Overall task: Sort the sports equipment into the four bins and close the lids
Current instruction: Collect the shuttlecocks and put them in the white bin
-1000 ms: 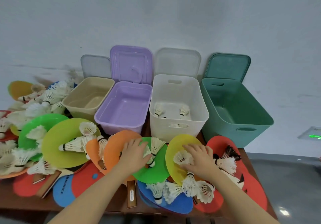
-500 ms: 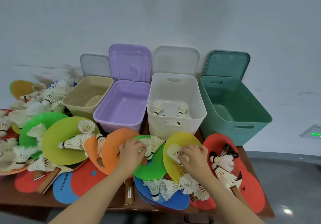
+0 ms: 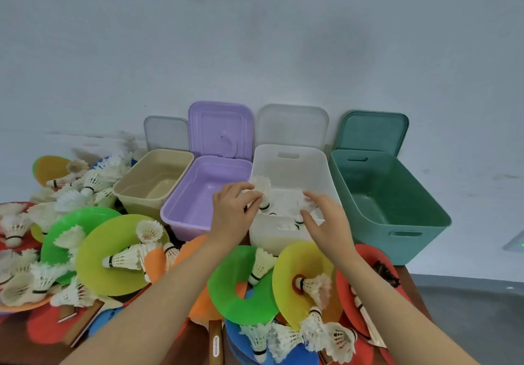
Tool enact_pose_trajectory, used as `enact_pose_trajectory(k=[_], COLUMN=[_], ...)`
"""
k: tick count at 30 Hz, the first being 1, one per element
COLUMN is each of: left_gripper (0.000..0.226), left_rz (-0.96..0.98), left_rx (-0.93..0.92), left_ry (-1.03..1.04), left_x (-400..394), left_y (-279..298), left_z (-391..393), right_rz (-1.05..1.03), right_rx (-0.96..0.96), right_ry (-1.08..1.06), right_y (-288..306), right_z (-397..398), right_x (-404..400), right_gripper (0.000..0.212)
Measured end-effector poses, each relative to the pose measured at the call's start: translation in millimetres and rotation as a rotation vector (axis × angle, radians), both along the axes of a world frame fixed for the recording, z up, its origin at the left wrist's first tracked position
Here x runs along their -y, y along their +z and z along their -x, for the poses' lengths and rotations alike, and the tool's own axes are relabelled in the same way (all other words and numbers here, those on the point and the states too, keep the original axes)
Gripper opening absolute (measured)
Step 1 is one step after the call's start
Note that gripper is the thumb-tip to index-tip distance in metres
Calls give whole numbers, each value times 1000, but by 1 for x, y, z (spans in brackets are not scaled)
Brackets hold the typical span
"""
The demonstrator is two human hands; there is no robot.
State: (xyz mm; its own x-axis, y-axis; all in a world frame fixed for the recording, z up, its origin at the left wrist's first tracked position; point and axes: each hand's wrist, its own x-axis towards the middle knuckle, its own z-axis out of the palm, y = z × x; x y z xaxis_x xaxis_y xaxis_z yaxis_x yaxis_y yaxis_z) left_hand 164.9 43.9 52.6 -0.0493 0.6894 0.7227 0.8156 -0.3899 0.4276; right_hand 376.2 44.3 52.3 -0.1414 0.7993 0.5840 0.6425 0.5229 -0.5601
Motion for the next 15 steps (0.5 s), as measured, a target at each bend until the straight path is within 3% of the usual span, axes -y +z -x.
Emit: enact_pose_trajectory(k=[4, 7, 10, 15], left_gripper=[25, 20, 36, 36], left_rz=[108, 338, 511, 477], left_rx=[-40, -40, -226, -294], left_ry=[-15, -13, 5, -62], left_x=[-32, -49, -57, -39], left_y=[13, 19, 11, -8], left_z=[-10, -19, -22, -17], right_rz=[52, 224, 319, 194], right_rx=[65, 122, 264, 234], right_ry=[-102, -155, -157, -112], right_y=[10, 10, 5, -12], right_z=[-3, -7, -16, -30], right_x=[-27, -47, -55, -34], right_gripper=[36, 42, 48, 35])
